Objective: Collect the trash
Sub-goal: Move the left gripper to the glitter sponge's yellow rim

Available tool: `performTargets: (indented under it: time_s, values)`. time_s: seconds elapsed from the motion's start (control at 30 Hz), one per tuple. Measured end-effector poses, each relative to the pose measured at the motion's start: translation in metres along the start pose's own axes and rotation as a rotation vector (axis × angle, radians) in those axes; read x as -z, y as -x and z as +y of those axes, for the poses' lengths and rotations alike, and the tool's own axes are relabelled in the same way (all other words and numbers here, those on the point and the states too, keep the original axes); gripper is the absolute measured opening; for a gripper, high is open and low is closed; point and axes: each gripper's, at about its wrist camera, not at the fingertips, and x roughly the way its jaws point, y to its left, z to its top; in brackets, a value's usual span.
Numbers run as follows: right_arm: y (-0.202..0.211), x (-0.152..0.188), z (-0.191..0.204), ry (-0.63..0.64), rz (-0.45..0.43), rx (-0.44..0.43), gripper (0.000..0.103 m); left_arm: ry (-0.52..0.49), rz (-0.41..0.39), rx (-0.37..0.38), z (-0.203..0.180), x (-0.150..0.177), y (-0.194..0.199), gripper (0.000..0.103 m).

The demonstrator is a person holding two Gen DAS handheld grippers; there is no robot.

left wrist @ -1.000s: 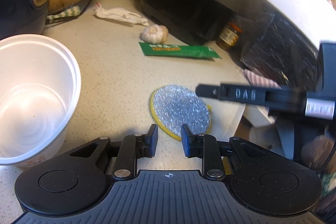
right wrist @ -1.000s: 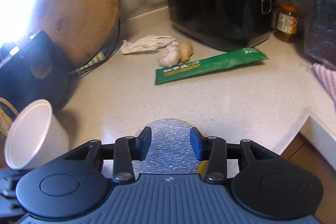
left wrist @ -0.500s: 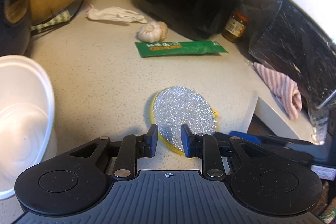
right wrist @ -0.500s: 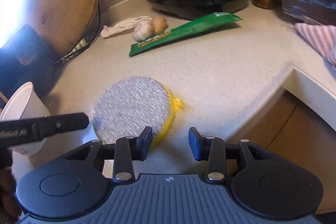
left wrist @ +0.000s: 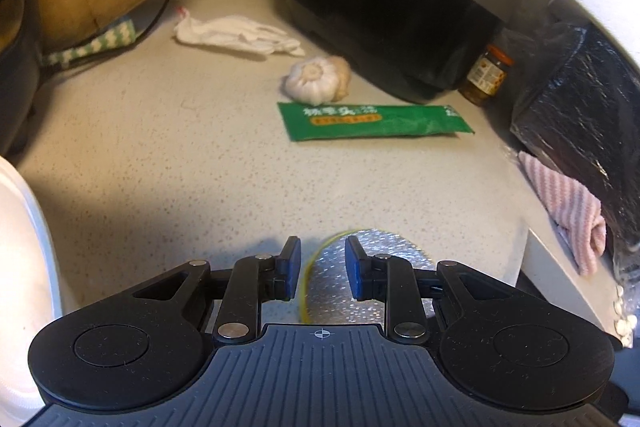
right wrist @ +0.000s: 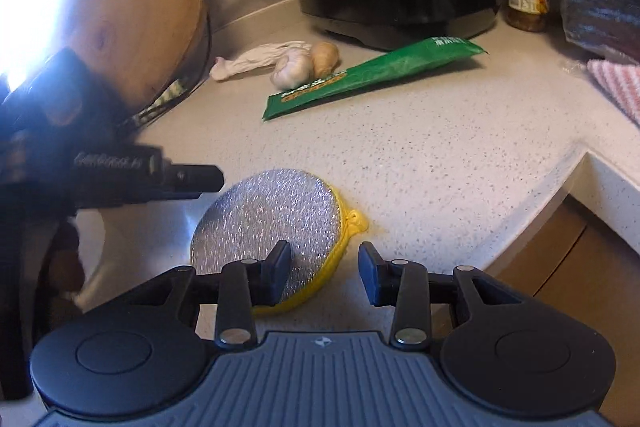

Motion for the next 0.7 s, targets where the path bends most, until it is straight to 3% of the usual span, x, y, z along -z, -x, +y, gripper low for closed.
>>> performTargets:
  time_s: [0.37, 0.53, 0.7]
  values:
    - [0.009, 0.004, -0.018, 0.018, -0.012, -0.035, 0.037, 0.076, 0.128, 0.126, 0.002, 0.011, -0.003, 0.030]
    - [0.020, 0.006, -0.036, 0.010, -0.004, -0.061, 0.037, 0.098, 0.126, 0.258, -0.011, 0.016, 0.020, 0.030]
    - [0.036, 0.012, -0.045, 0.020, -0.010, -0.077, 0.037, 0.088, 0.118, 0.333, -0.024, 0.015, 0.029, 0.030]
